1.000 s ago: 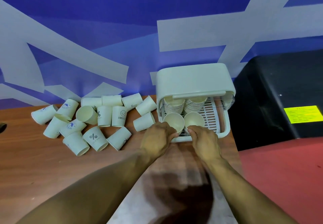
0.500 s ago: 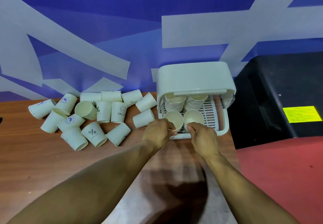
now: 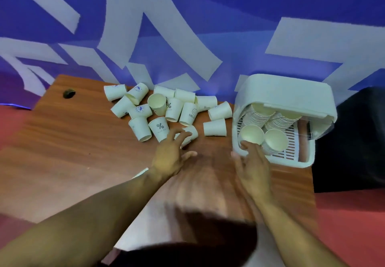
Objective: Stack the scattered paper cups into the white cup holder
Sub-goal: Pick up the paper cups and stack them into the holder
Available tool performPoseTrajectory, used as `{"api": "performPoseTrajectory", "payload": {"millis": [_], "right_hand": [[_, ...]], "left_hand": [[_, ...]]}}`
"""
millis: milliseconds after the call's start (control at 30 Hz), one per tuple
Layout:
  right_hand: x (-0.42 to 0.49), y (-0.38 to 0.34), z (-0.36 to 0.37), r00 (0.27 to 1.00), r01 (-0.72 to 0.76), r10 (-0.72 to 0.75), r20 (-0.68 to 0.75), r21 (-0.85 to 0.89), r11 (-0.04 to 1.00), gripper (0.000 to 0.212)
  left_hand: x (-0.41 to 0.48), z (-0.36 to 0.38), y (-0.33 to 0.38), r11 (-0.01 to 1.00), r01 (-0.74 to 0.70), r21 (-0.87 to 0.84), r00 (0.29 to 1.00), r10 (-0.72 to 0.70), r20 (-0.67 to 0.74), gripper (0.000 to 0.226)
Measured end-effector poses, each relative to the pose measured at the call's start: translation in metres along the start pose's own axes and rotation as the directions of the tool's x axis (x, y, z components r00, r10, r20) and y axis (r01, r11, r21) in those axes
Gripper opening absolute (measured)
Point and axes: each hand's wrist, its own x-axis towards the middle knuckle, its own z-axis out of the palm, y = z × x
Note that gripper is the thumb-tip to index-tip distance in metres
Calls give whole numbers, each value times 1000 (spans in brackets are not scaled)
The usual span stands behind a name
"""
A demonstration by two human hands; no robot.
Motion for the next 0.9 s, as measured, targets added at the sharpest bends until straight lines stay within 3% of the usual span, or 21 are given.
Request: {"api": "performPoseTrajectory", "payload": {"millis": [167, 300, 433, 533, 700, 900], "right_hand": [[-28, -47, 35, 990, 57, -60, 128, 30, 998, 37], [-42, -77, 60, 975, 86, -87, 204, 11, 996, 36], [-55, -95, 86, 955, 110, -99, 280, -25, 994, 34], [-67, -105, 105, 942, 79, -57, 332, -51, 996, 33], [-82, -124, 127, 926, 16, 10, 377, -67, 998, 31], [-92, -142, 141, 927, -29, 72, 369, -120, 992, 31]], "left_hand": [[-45, -24, -50, 989, 146, 0, 989, -146, -24, 52], [-74, -31, -86, 962, 271, 8, 961, -271, 52, 44], [-106, -35, -109, 943, 329, 52, 943, -331, 42, 44], [-125, -36, -119, 877, 467, 109, 882, -471, 8, 41], [-133, -33, -133, 758, 652, 11, 756, -651, 71, 46], [-120, -27, -155, 731, 666, -147, 745, -644, 174, 39]]}}
